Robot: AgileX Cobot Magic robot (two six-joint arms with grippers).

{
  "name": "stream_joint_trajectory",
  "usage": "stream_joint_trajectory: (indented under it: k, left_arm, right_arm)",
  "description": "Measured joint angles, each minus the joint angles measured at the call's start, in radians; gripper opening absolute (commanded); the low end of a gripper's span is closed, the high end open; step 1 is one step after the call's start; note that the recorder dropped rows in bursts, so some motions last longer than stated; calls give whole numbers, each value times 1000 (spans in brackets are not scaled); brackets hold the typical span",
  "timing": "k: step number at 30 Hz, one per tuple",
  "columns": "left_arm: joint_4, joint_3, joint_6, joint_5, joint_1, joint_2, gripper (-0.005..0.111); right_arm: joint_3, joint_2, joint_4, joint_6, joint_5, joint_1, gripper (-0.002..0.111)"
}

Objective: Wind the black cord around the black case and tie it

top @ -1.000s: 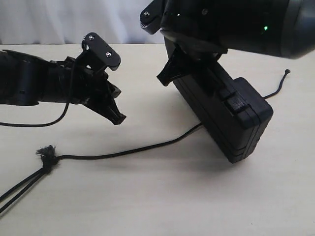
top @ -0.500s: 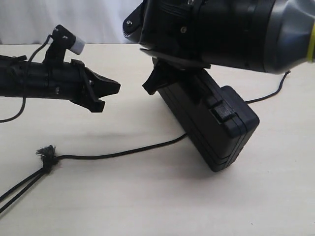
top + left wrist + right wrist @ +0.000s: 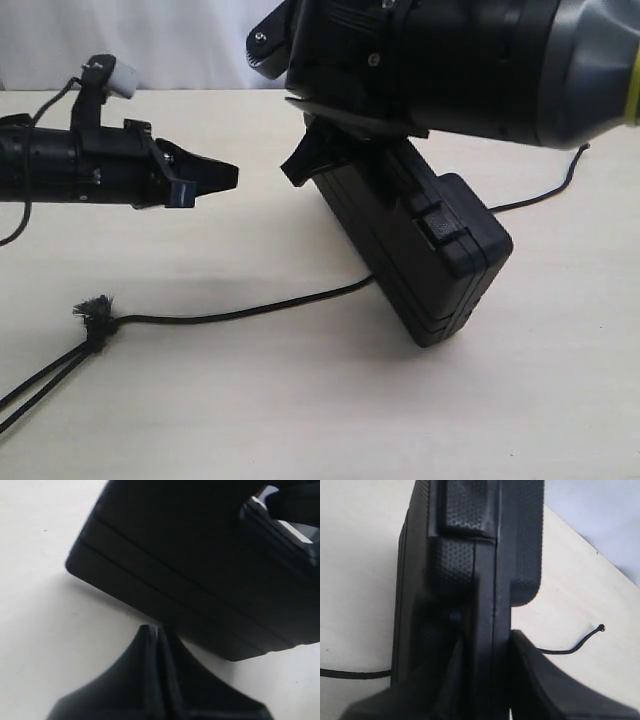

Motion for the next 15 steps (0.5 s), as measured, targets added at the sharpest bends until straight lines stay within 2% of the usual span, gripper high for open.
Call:
stream_joint_trajectory:
  k: [7,10,12,15]
  left_arm:
    - [0,0,91,20,-106,92,0]
    - [2,0,160,24,-126,114,0]
    - [2,0,182,21,-127,121,0]
    - [2,0,209,1,-127,123,0]
  right_arm:
    - [-10,36,17,0,-47,0,5]
    - [-12,47,21,0,-49,0,5]
    - [-12,47,25,0,-49,0,8]
    - [-16,47,36,-9,-49,0,19]
